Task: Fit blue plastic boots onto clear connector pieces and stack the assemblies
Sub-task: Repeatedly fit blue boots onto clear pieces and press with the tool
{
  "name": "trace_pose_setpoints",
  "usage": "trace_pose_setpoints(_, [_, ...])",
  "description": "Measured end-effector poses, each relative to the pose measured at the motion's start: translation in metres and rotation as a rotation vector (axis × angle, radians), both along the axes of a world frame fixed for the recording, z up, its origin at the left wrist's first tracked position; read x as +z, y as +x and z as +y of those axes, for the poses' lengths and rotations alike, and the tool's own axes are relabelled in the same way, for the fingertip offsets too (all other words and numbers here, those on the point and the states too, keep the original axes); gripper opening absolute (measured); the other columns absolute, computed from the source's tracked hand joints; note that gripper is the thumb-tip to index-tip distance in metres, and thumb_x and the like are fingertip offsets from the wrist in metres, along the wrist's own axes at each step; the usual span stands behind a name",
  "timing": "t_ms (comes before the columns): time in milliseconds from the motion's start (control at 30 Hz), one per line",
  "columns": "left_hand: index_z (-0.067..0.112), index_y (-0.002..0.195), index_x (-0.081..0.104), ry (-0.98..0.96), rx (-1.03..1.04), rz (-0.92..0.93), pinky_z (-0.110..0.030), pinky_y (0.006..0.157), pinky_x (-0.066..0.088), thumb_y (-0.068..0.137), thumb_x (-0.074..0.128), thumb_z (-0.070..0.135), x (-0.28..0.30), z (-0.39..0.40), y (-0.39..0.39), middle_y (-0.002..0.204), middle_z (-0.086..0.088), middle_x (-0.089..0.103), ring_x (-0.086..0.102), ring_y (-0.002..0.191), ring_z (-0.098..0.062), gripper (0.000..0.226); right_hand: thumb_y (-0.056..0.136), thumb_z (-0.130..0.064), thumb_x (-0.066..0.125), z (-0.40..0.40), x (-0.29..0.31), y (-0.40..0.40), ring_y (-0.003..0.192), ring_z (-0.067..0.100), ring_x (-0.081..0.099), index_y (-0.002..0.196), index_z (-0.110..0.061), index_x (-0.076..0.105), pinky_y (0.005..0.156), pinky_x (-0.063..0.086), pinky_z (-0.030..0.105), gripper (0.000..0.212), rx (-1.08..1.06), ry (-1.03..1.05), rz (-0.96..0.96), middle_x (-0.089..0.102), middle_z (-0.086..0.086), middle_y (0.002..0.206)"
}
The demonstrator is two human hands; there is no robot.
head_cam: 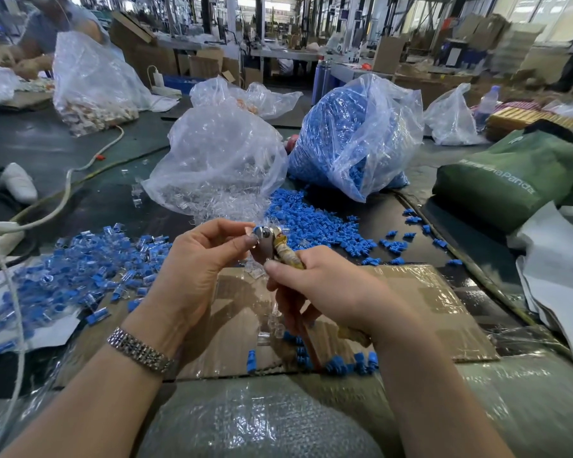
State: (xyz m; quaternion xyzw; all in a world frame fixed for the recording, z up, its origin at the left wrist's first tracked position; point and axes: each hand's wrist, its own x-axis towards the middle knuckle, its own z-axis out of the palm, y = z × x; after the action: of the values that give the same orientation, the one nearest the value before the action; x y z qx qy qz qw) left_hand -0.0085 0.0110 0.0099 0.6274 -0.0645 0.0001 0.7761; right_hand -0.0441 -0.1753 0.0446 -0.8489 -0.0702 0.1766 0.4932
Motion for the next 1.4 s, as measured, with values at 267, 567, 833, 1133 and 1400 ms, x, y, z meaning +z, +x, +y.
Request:
trace_pose_setpoints(267, [0.025,0.09,0.071,0.659,0.451,-0.101,-0.027,0.07,0.054,0.086,0.073,0.01,-0.01,0.03,0.016,0.092,-0.001,0.069,0.067,0.085,-0.015,0.015,0.097,-0.043,0.059,-0.034,0.008,0.01,0.067,0.02,0.058,0.084,-0.019,0.058,0.063,0.051,0.042,0.027,-0.31,-0.417,-0.177,0.065,0.004,0.079])
trace_pose_setpoints(567, [0.027,0.088,0.075,0.908,0.057,-0.245,-0.01,0.067,0.049,0.086,0.072,0.005,-0.003,0.019,0.002,0.082,0.008,0.068,0.065,0.074,-0.006,0.022,0.093,-0.047,0.064,-0.047,-0.029,0.019,0.099,0.034,0.056,0.079,-0.014,0.047,0.081,0.049,0.04,0.039,-0.45,-0.814,-0.051,0.053,0.017,0.116])
trace_pose_setpoints(833, [0.03,0.093,0.076,0.888,-0.46,-0.17,-0.012,0.077,0.05,0.084,0.081,0.027,-0.006,0.016,-0.001,0.093,0.014,0.073,0.069,0.083,-0.003,0.011,0.093,-0.047,0.068,-0.035,-0.022,0.015,0.125,0.024,0.046,0.119,-0.029,0.061,0.106,0.04,0.052,0.033,-0.398,-0.754,-0.296,0.055,-0.001,0.126])
trace_pose_setpoints(1133, [0.032,0.084,0.076,0.981,-0.427,-0.235,-0.016,0.077,0.051,0.083,0.08,0.037,-0.009,0.012,-0.001,0.091,0.019,0.066,0.064,0.082,-0.004,0.006,0.087,-0.031,0.08,-0.016,-0.017,0.004,0.093,0.007,0.06,0.092,-0.034,0.079,0.101,0.045,0.046,0.005,0.057,-0.449,-0.239,0.068,-0.016,0.088])
trace_pose_setpoints(1400, [0.025,0.084,0.075,0.939,-0.369,-0.147,-0.01,0.071,0.049,0.089,0.074,0.033,-0.005,0.015,0.002,0.083,0.009,0.074,0.069,0.076,-0.003,0.01,0.091,-0.024,0.076,-0.02,-0.019,0.004,0.087,-0.001,0.061,0.09,-0.035,0.078,0.076,0.046,0.018,0.011,0.102,-0.429,-0.185,0.07,-0.014,0.091])
